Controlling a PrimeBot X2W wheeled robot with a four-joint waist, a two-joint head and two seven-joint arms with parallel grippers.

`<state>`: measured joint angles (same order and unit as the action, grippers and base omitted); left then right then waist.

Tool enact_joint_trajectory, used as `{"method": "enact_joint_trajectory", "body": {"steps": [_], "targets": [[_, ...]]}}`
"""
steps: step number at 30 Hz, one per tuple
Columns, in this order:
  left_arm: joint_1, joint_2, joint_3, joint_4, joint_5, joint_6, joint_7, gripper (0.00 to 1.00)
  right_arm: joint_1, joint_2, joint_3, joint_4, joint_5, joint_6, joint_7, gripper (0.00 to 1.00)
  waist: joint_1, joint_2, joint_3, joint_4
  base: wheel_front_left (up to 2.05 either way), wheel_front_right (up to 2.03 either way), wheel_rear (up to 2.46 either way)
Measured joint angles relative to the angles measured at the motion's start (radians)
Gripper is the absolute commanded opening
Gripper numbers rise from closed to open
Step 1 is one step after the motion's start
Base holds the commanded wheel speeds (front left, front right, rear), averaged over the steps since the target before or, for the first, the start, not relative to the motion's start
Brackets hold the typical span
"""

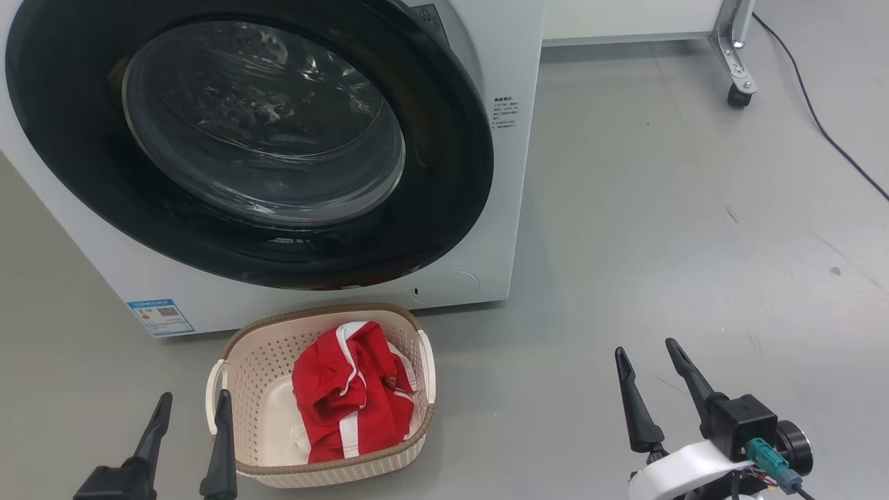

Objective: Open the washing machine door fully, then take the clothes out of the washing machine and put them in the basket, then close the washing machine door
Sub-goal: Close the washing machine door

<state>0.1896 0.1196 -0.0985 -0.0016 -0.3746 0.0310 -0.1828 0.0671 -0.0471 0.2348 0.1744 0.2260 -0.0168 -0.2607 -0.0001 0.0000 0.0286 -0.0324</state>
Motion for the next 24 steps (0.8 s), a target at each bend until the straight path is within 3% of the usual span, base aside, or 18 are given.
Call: {"method": "enact_joint_trajectory", "body": {"steps": [24], "targets": [[0.01,-0.008,-0.021,0.021,0.029,0.017,-0.014,1.0,0.004,0.002,-0.014,0.007,0.0,0.015,0.0,1.0,0.0,0.0,-0.019,0.006,0.0,0.0,0.0]]}}
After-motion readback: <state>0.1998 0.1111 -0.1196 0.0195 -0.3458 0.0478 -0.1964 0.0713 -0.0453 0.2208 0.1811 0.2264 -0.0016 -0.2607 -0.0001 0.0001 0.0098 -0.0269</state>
